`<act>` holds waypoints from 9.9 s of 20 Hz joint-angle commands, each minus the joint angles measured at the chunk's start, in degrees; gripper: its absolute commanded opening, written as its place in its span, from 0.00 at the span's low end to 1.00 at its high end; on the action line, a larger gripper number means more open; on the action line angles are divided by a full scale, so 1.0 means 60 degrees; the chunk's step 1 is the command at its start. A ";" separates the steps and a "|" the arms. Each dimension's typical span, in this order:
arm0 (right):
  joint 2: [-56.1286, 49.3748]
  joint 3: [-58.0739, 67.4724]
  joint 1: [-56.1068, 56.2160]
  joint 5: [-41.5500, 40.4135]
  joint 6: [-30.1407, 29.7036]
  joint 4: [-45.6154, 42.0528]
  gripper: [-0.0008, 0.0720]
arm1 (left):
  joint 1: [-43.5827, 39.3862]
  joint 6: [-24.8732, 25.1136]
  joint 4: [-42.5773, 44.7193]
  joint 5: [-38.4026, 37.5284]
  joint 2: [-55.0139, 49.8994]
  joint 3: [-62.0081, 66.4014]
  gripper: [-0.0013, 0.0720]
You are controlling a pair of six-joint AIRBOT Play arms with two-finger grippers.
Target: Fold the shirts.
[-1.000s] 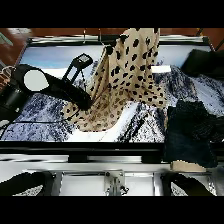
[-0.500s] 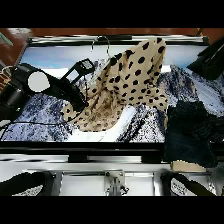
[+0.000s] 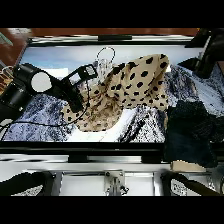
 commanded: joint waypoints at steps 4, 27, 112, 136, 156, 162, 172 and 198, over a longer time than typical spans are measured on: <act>-0.1195 0.0004 0.1086 -0.0576 -0.0535 -0.1005 0.82 | 0.0004 0.0211 -0.0076 -0.0044 -0.0011 0.0011 0.07; -0.2218 0.0004 0.1151 -0.0186 -0.0244 -0.0452 0.09 | 0.1333 0.0215 0.1923 0.3166 -0.0029 0.0022 0.93; -0.1107 -0.0004 0.3053 -0.0634 0.5391 -0.2237 0.09 | 0.4437 -0.1118 -0.8262 0.5803 0.0685 0.2335 0.07; 0.0175 0.0004 0.3883 -0.2087 0.8298 -0.0539 0.09 | 0.2120 -0.1745 0.0044 0.2324 0.1249 0.2353 0.61; 0.1202 0.0237 0.3876 -0.3053 1.3763 -0.8153 0.09 | 0.0379 -0.3665 0.1679 0.4277 0.2568 0.2750 0.65; 0.1195 0.1326 0.2029 -0.2521 1.5846 -1.0779 0.09 | 0.0379 -0.4000 0.1676 0.3803 0.2849 0.2747 0.64; 0.1322 0.1453 -0.2240 -0.1508 1.6298 -1.0761 0.09 | 0.0379 -0.4022 0.1676 0.3534 0.2812 0.2747 0.64; 0.1406 0.1453 -0.8123 -0.0852 1.5781 -1.0528 0.09 | 0.0379 -0.4018 0.1676 0.3537 0.2834 0.2750 0.64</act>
